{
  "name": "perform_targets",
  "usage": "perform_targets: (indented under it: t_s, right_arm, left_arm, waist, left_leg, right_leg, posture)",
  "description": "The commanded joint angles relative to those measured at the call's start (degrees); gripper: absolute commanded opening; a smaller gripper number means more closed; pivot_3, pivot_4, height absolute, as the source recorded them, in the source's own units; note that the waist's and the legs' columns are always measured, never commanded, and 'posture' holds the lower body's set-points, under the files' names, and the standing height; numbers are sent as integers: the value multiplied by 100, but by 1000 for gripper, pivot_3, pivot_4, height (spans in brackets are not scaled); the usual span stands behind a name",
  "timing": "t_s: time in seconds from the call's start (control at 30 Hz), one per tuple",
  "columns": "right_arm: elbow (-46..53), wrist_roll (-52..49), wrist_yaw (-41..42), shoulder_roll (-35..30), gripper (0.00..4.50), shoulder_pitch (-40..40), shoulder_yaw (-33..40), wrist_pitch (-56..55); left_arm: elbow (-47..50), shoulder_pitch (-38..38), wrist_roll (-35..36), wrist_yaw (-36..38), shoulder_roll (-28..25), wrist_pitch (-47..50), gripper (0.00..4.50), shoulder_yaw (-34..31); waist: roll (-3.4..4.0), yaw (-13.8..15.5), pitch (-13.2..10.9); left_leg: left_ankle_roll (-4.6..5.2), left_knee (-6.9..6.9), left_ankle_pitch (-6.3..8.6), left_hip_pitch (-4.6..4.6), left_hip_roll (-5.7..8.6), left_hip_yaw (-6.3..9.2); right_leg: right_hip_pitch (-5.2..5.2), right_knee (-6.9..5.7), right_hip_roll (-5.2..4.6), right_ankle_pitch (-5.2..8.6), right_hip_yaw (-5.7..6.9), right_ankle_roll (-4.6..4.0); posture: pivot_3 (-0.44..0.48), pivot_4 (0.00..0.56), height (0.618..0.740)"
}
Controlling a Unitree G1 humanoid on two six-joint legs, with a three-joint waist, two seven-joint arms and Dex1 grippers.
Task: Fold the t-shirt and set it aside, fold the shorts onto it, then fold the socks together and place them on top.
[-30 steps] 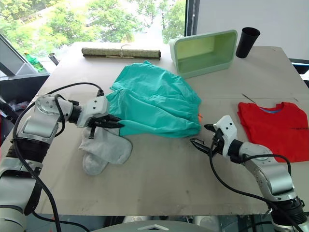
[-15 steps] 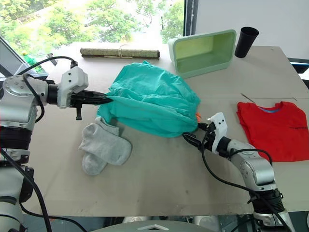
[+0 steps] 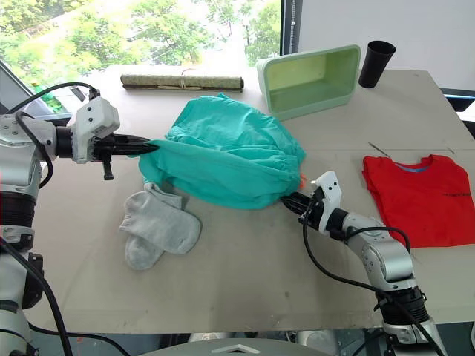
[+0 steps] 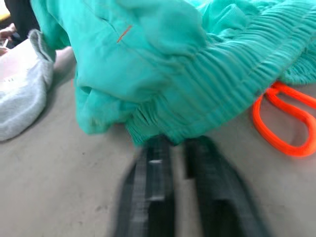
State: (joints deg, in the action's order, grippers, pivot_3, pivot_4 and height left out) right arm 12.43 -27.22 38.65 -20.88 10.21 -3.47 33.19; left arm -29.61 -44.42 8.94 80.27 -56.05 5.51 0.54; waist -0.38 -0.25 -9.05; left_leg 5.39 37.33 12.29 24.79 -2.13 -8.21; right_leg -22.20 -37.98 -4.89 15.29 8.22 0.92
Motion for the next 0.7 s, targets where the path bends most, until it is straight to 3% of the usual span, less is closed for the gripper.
perform_targets:
  t_s: [0.03,0.37,0.53,0.7]
  right_arm:
    - [296,-132,122,-79,36,40,223,-222]
    - [878,-1032,825,-630,36,-143,1035,-291]
    - [895,-1660,1157,-1516,36,229,1846,35]
    - [778,-1772,1085,-2095,36,379,1829,556]
  left_arm:
    - [-213,-205,-49,10,-85,-235,0,-91]
    - [-1023,-491,-281,-25,-32,-796,0,-26]
    - [-1638,-1198,-263,-201,251,-1212,0,-150]
    - [-1868,-1738,-55,-1,499,-1095,0,-236]
  waist:
    - [0,-5,0]
    - [-2,-14,1]
    - [-6,12,-1]
    - [-21,47,6]
  left_leg:
    - [0,0,0,-1,0,0]
    - [0,0,0,0,1,0]
    - [1,3,0,2,2,0]
    - [2,6,0,2,1,0]
  right_leg:
    - [0,0,0,0,0,0]
    - [1,2,0,0,-1,0]
    - [1,0,-2,-1,0,0]
    - [2,1,-1,-1,1,0]
  posture:
    - [0,150,740]
    - [0,150,740]
    - [0,150,740]
    - [0,150,740]
